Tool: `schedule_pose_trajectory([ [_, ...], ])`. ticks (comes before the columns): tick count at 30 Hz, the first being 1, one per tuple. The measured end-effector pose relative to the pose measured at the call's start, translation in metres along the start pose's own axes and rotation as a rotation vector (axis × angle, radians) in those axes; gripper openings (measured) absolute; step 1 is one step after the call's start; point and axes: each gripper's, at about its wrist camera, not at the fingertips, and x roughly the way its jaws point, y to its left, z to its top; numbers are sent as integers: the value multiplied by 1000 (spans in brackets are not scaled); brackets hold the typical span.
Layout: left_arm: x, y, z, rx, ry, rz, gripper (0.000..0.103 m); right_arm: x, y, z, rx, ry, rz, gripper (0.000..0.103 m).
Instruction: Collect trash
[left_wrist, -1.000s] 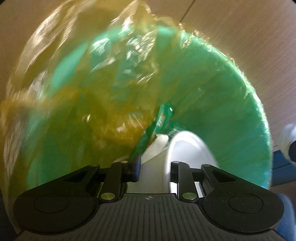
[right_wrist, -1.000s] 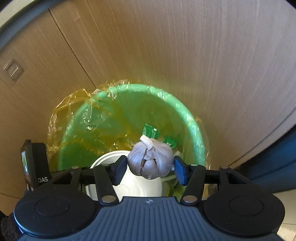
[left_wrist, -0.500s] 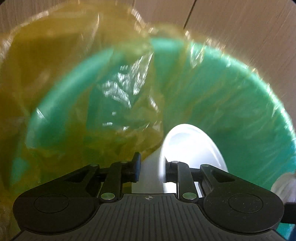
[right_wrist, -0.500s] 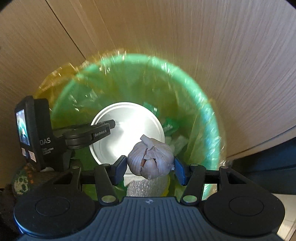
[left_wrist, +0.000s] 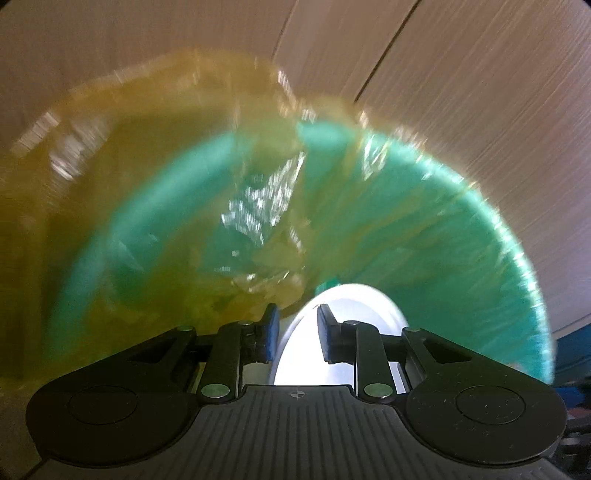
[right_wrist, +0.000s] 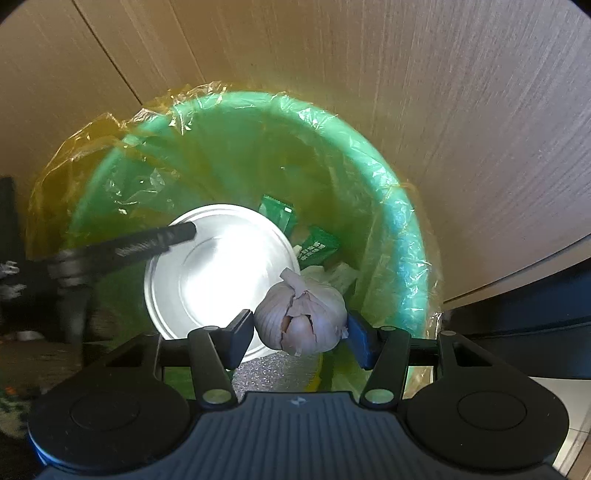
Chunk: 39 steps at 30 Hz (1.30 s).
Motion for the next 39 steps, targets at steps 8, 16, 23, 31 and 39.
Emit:
schedule_pose_trajectory([
  [8,-59,12,-1,-59,-72,-60,26,0,15,-6,-61,11,12,55],
  [16,-125,24,-26,-105,-138,-80,26,-6,46,-5,-84,-15,108,55],
  [23,-179,30,-38,-121,-220,-43,25,-3,65,2,-105,-51,113,55],
  [31,-234,-3,-42,-48,-323,-37,25,-59,47,9,-18,-198,65,56],
  [39,-370,-30,-62,30,-620,-25,26,-182,77,-16,-80,-547,121,68],
])
